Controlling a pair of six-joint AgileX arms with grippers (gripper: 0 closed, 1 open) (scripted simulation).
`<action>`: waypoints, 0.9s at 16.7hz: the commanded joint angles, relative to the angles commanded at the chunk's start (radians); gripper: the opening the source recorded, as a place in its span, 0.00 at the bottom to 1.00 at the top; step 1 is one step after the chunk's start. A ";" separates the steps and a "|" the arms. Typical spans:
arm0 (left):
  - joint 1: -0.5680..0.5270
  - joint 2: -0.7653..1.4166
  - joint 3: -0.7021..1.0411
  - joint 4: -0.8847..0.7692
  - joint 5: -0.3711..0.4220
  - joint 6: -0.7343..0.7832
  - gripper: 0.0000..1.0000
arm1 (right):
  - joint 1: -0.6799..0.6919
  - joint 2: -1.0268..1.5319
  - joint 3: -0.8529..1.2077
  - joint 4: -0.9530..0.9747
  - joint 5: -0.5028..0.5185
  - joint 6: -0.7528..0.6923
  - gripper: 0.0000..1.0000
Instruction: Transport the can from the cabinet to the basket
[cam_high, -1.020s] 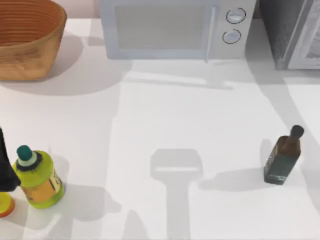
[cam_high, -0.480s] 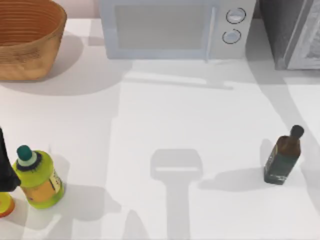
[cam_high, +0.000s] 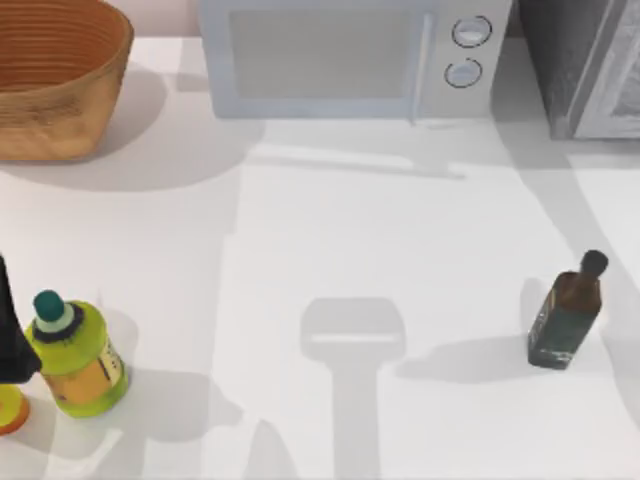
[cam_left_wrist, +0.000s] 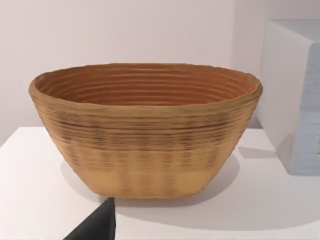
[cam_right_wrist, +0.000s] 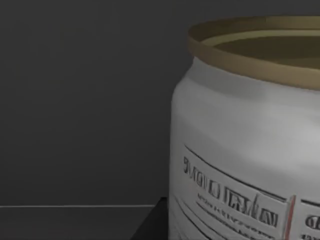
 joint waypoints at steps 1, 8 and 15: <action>0.000 0.000 0.000 0.000 0.000 0.000 1.00 | 0.000 0.000 0.000 0.000 0.000 0.000 0.00; 0.000 0.000 0.000 0.000 0.000 0.000 1.00 | 0.125 -0.144 0.019 -0.153 0.120 0.004 0.00; 0.000 0.000 0.000 0.000 0.000 0.000 1.00 | 0.310 -0.360 0.026 -0.391 0.303 0.000 0.00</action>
